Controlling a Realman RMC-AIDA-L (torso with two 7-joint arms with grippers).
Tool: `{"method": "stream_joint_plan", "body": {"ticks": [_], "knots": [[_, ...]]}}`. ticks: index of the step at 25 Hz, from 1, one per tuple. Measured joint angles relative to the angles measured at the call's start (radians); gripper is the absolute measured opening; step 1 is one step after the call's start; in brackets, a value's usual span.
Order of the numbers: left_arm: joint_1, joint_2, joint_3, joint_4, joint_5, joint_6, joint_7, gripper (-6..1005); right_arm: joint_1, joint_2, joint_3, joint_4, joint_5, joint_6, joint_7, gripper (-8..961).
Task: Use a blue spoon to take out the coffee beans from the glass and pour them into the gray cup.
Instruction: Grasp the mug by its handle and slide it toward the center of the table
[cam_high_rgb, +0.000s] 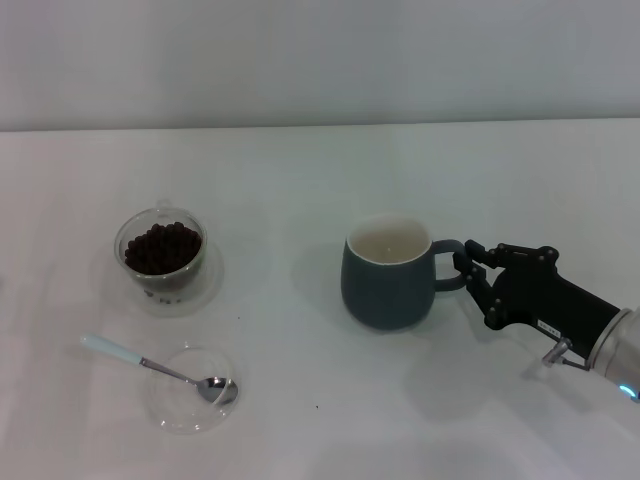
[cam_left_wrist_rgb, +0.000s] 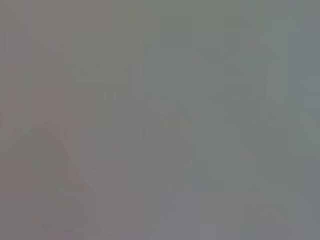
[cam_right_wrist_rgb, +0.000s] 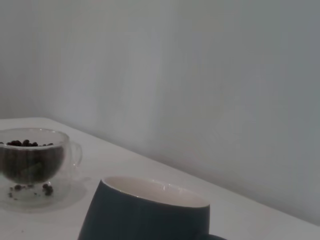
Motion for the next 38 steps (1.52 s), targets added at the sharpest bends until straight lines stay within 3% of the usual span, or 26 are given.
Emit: {"method": "stream_joint_plan", "body": {"ticks": [12, 33, 38], "knots": [[0.003, -0.002, 0.000, 0.000, 0.000, 0.003, 0.000, 800, -0.009, -0.004, -0.013, 0.010, -0.005, -0.047, -0.055, 144], [-0.010, -0.002, 0.000, 0.010, 0.000, 0.001, 0.000, 801, -0.007, -0.006, -0.013, 0.024, -0.008, 0.022, -0.082, 132], [-0.010, -0.003, 0.000, 0.011, 0.000, 0.001, 0.000, 800, -0.003, -0.005, -0.013, 0.015, -0.008, 0.063, -0.082, 217]]}}
